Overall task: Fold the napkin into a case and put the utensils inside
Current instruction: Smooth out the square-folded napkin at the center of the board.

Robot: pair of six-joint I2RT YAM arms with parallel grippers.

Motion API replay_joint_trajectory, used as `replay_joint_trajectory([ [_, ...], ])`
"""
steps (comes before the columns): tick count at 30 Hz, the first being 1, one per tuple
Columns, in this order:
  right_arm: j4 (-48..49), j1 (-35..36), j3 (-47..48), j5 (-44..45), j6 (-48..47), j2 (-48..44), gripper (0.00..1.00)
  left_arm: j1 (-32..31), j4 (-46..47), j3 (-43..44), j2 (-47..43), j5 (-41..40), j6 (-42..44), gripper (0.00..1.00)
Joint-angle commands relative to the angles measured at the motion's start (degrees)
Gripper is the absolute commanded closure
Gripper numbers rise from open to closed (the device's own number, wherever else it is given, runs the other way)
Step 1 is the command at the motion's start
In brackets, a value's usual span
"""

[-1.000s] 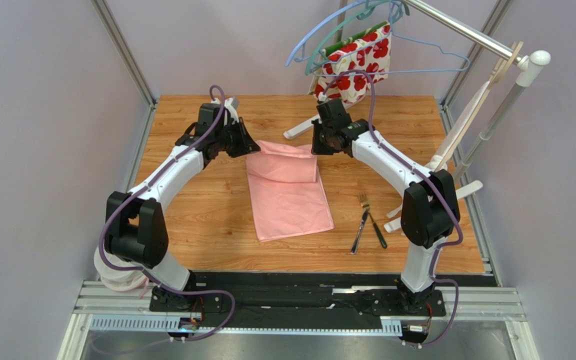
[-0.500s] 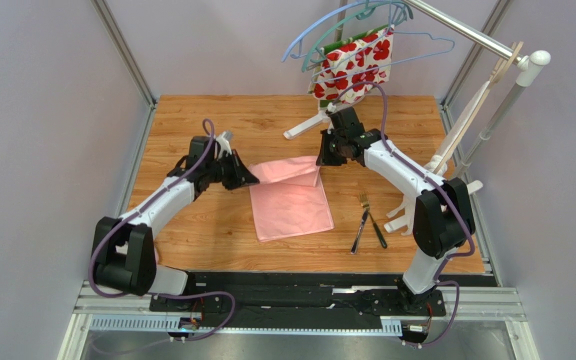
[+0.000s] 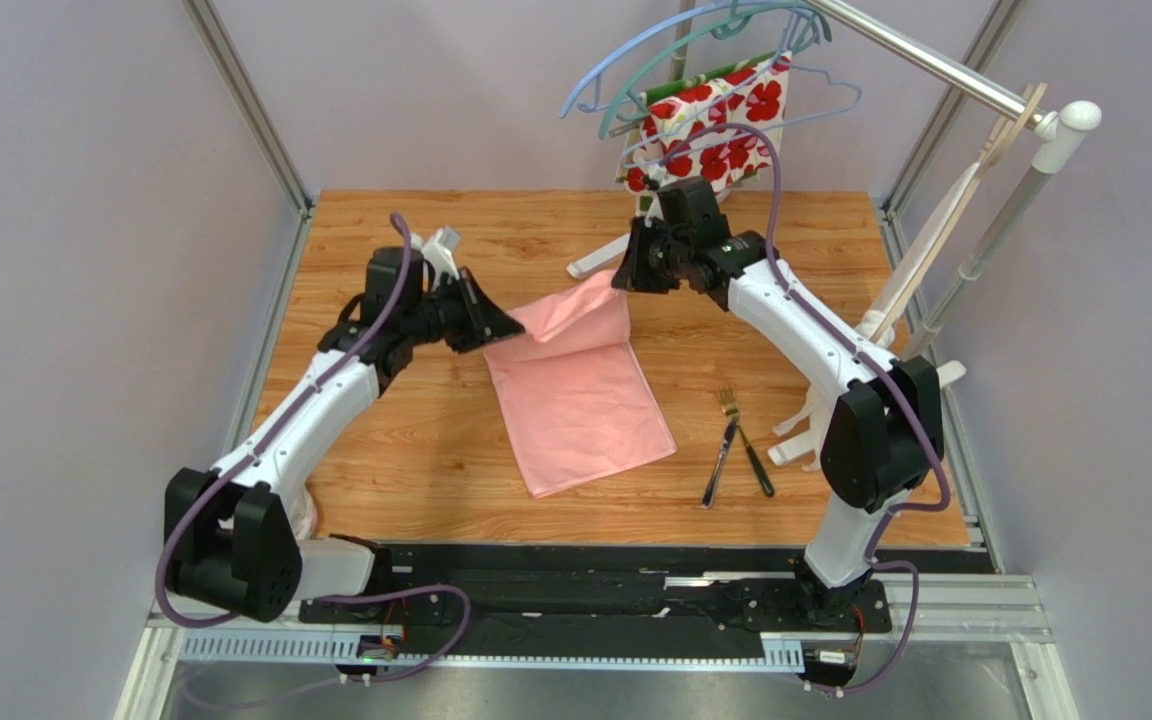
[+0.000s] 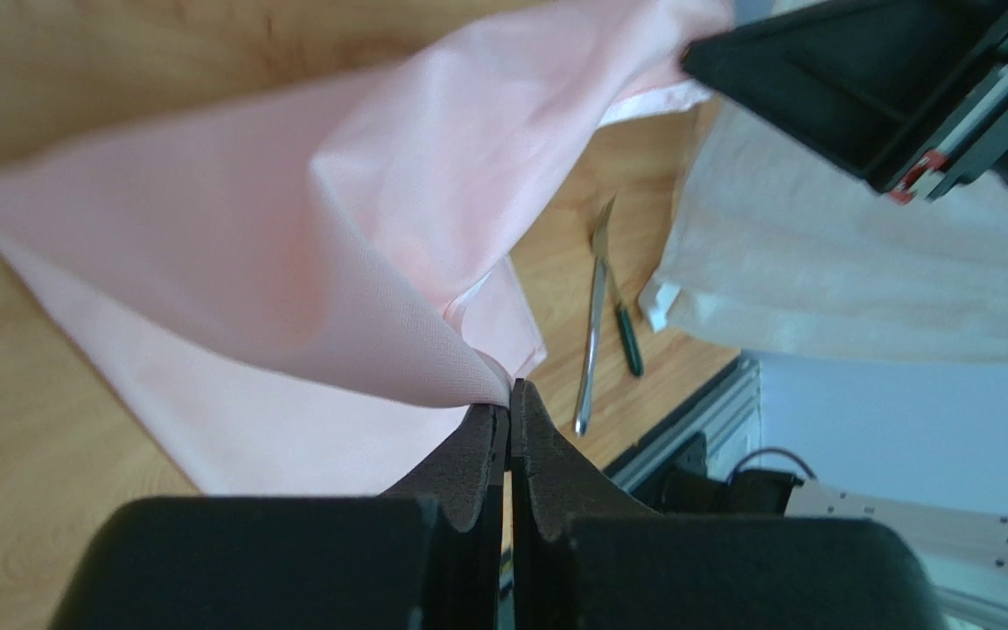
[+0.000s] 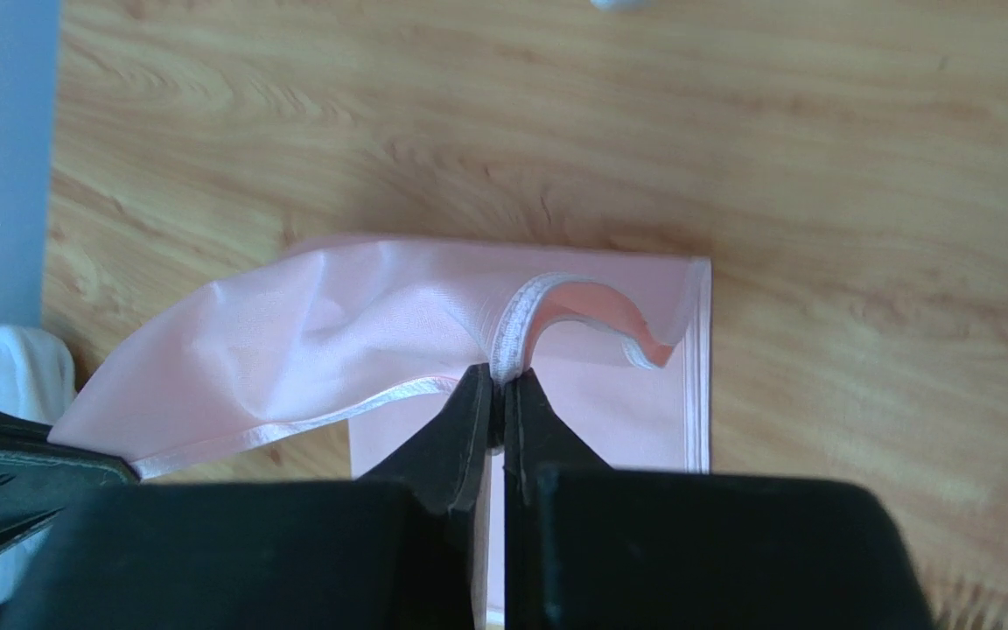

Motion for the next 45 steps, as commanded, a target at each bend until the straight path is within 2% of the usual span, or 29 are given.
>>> replay_joint_trajectory([
  [1, 4.12, 0.03, 8.8, 2.4, -1.15, 2.19, 1.0, 2.31, 0.12, 9.46, 3.84, -1.94, 2.68, 1.0],
  [8, 6.68, 0.03, 11.71, 2.05, -2.12, 5.18, 1.0, 5.31, -0.49, 16.23, 9.99, -2.38, 3.03, 1.0],
  [11, 7.03, 0.03, 11.1, 0.73, -1.77, 5.71, 1.0, 5.66, -0.41, 16.33, 12.02, -1.41, 3.03, 1.0],
  [16, 6.94, 0.02, 7.67, 0.9, -2.73, 3.87, 1.0, 5.66, 1.34, 12.73, 10.62, 2.71, 1.46, 1.0],
  [20, 6.59, -0.15, 3.19, -0.67, -2.48, 1.24, 1.0, 5.49, 4.95, 4.05, 6.14, 6.84, -2.49, 1.0],
  [26, 3.96, -0.06, -5.24, -2.52, -1.95, -3.25, 1.0, 0.22, 3.54, -6.93, -1.95, 6.24, -4.78, 1.0],
  [31, 2.99, -0.06, -15.16, -4.99, -0.81, -8.44, 1.0, -5.14, 8.53, -15.56, -6.35, 3.43, -9.79, 1.0],
  [34, 3.16, -0.06, -19.57, -6.3, -0.98, -11.25, 1.0, -9.36, 13.2, -19.53, -5.13, 3.77, -14.01, 1.0],
  [38, 2.55, -0.06, -25.37, -6.57, -1.51, -13.19, 1.0, -15.59, 13.82, -20.67, -1.27, 1.05, -15.5, 1.0],
  [40, 2.46, -0.06, -27.22, -6.31, -1.6, -13.98, 1.0, -16.66, 18.2, -21.64, 0.23, 1.57, -16.82, 1.0],
  [45, 0.61, -0.06, -31.08, -4.99, -1.86, -14.68, 1.0, -18.33, 19.54, -23.66, 1.73, 1.14, -18.06, 1.0],
])
